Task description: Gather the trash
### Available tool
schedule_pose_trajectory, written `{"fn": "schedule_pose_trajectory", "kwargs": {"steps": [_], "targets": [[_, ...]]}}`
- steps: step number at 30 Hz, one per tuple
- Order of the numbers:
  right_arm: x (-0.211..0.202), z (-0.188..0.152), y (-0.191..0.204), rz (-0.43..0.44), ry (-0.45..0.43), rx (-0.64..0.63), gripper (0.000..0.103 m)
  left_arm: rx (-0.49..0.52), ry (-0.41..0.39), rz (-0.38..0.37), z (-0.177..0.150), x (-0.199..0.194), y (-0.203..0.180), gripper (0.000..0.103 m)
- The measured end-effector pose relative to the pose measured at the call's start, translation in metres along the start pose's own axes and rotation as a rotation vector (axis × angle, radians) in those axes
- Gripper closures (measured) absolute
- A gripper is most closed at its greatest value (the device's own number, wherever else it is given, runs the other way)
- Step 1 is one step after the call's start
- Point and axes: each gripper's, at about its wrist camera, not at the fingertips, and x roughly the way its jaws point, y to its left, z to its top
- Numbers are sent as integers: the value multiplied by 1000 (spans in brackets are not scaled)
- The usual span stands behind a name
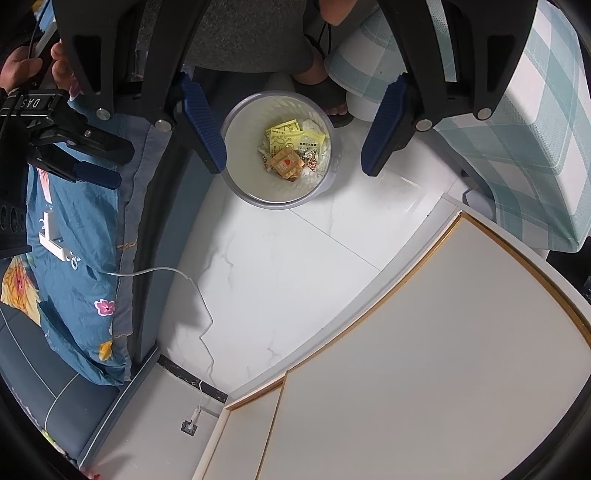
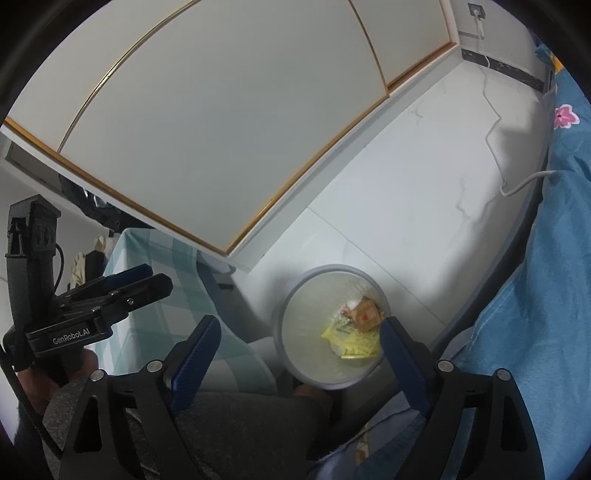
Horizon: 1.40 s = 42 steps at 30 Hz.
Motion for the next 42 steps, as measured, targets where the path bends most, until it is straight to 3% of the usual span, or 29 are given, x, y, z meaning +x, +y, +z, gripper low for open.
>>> {"fn": "schedule_pose_trajectory", "kwargs": {"steps": [42], "targets": [[-4,1,5,-27,-4,-19,15,-6,-18,2,-4,-10,2,31]]}}
